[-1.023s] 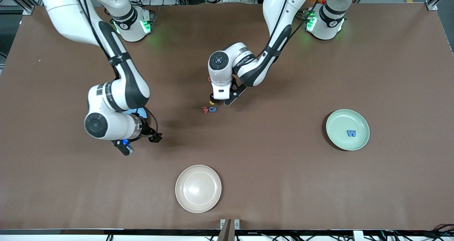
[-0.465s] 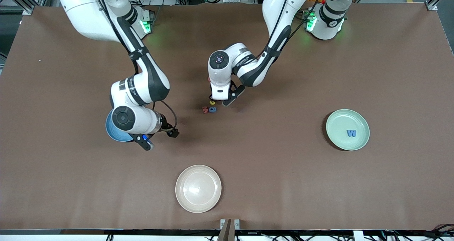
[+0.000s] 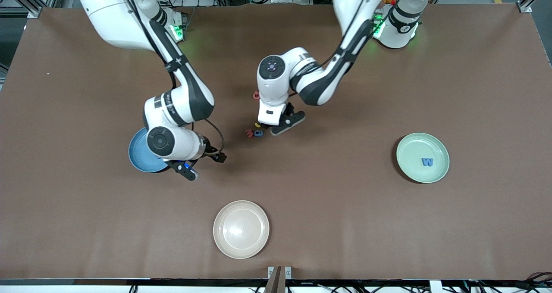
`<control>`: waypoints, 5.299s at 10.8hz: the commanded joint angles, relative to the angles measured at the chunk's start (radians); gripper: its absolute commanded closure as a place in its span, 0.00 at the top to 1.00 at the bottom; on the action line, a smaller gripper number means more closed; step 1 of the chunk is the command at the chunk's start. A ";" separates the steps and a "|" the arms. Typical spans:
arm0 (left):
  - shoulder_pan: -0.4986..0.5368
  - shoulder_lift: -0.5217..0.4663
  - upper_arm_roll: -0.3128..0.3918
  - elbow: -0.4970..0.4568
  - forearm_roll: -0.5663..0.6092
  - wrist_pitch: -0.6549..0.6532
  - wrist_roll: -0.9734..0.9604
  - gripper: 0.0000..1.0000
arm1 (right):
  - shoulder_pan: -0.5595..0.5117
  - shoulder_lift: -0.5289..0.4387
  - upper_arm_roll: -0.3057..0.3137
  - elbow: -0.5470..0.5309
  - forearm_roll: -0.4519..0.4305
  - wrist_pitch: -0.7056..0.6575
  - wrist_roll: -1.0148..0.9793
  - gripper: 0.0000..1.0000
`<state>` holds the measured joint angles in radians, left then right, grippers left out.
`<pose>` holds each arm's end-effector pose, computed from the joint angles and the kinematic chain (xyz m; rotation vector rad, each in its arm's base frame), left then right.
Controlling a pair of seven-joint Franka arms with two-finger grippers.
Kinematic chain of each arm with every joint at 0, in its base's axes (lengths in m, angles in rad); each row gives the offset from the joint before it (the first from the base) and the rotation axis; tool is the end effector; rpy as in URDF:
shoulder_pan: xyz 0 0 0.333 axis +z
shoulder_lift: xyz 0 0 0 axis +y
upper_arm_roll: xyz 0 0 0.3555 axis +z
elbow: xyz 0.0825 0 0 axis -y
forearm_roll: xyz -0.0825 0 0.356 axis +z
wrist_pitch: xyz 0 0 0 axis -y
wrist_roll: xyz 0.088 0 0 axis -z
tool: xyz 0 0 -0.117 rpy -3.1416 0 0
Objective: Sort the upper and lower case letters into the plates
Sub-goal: 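Carry the H to the green plate while the right gripper reaches the letters, then release the H while the right gripper grasps the pink W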
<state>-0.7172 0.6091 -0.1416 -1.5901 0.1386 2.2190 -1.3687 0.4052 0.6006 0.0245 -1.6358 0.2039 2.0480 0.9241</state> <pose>0.4728 -0.5137 0.3228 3.0499 0.7043 0.0625 0.6004 0.2868 0.2946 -2.9458 0.9249 0.4083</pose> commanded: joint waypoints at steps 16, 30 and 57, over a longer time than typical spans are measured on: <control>0.714 -0.095 0.121 -0.123 -0.048 -0.185 1.623 0.00 | 0.188 0.065 -0.001 -0.113 0.055 0.290 0.564 1.00; 0.463 -0.259 0.163 -0.165 -0.088 -0.246 1.220 1.00 | 0.242 -0.028 -0.003 -0.312 0.058 0.478 0.651 1.00; 0.297 -0.419 0.059 -0.062 -0.099 -0.444 1.165 1.00 | 0.259 -0.013 -0.003 -0.312 0.052 0.488 0.627 0.05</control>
<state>-0.3960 0.1813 -0.0770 -1.6521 0.0498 1.7733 -0.1630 0.6518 0.6009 0.0265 -1.9222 0.2509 2.5450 1.5587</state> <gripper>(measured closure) 0.000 0.612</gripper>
